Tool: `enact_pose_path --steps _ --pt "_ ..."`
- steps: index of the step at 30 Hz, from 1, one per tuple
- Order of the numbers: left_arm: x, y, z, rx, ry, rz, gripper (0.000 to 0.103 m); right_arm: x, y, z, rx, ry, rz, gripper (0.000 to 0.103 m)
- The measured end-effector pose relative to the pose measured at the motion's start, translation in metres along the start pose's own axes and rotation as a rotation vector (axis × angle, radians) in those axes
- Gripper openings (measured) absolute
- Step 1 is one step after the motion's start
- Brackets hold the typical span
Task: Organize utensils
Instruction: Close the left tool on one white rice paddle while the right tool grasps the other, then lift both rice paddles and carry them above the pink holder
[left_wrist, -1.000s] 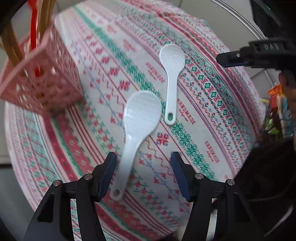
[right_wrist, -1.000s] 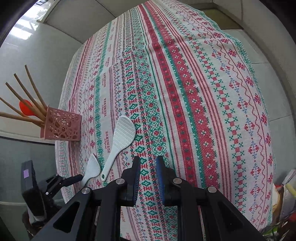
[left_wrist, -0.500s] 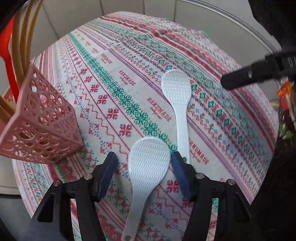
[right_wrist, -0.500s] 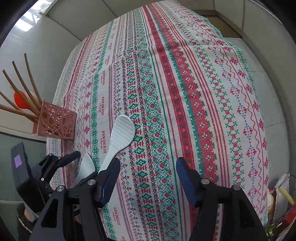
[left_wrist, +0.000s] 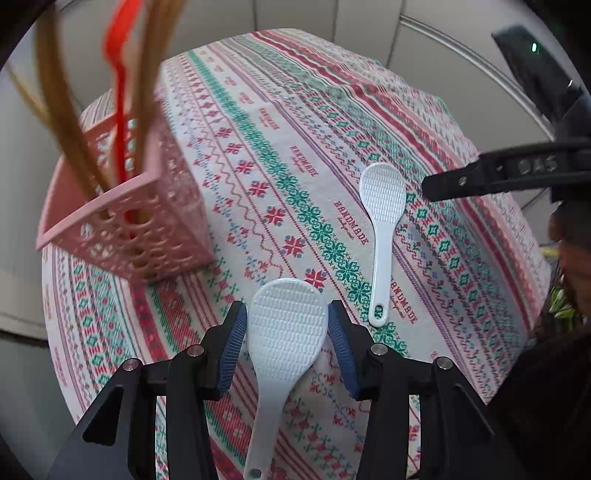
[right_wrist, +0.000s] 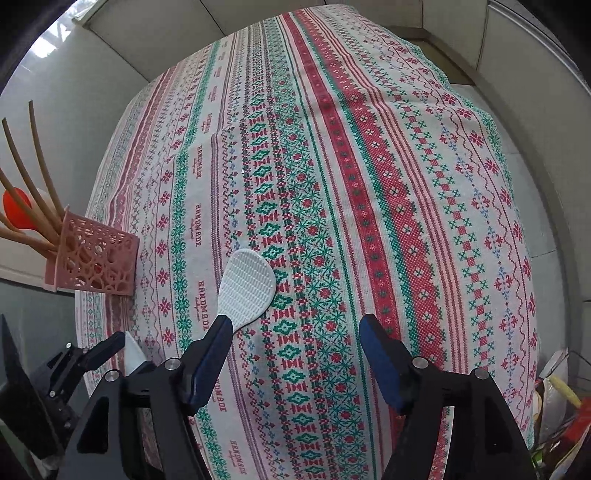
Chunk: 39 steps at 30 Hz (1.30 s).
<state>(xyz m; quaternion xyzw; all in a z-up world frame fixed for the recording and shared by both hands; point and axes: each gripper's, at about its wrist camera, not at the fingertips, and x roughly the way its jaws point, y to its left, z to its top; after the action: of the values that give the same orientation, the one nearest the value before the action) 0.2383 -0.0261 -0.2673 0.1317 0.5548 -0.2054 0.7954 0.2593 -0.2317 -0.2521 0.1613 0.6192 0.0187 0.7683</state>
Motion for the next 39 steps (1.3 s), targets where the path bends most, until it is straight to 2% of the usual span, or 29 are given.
enact_pose_path --steps 7,12,16,23,25,30,32,36,39 --pt "-0.026 0.019 -0.011 -0.105 -0.024 -0.027 0.048 0.022 0.015 0.016 0.026 0.004 -0.005 0.072" --pt "-0.037 0.025 -0.016 -0.114 -0.044 -0.036 0.048 0.041 0.031 0.031 0.015 0.011 -0.014 0.072" --pt "-0.042 0.030 -0.020 -0.128 -0.043 -0.047 0.048 0.050 0.045 0.039 -0.086 0.003 0.008 0.074" --pt "-0.044 0.035 -0.022 -0.125 -0.037 -0.065 0.048 0.057 0.046 0.049 -0.253 0.006 0.144 0.070" --pt "-0.042 0.034 -0.021 -0.124 -0.032 -0.063 0.048 0.055 0.038 0.050 -0.252 0.004 0.187 0.066" --pt "-0.039 0.033 -0.022 -0.129 -0.024 -0.053 0.048 0.060 0.022 0.053 -0.219 0.003 0.277 0.043" --pt "-0.039 0.034 -0.022 -0.135 -0.024 -0.051 0.048 0.062 0.018 0.054 -0.206 0.011 0.311 0.038" --pt "-0.039 0.036 -0.021 -0.143 -0.028 -0.043 0.048 0.067 0.007 0.052 -0.180 0.051 0.346 0.012" --pt "-0.040 0.038 -0.020 -0.150 -0.033 -0.036 0.048 0.059 -0.003 0.046 -0.168 0.063 0.357 0.009"
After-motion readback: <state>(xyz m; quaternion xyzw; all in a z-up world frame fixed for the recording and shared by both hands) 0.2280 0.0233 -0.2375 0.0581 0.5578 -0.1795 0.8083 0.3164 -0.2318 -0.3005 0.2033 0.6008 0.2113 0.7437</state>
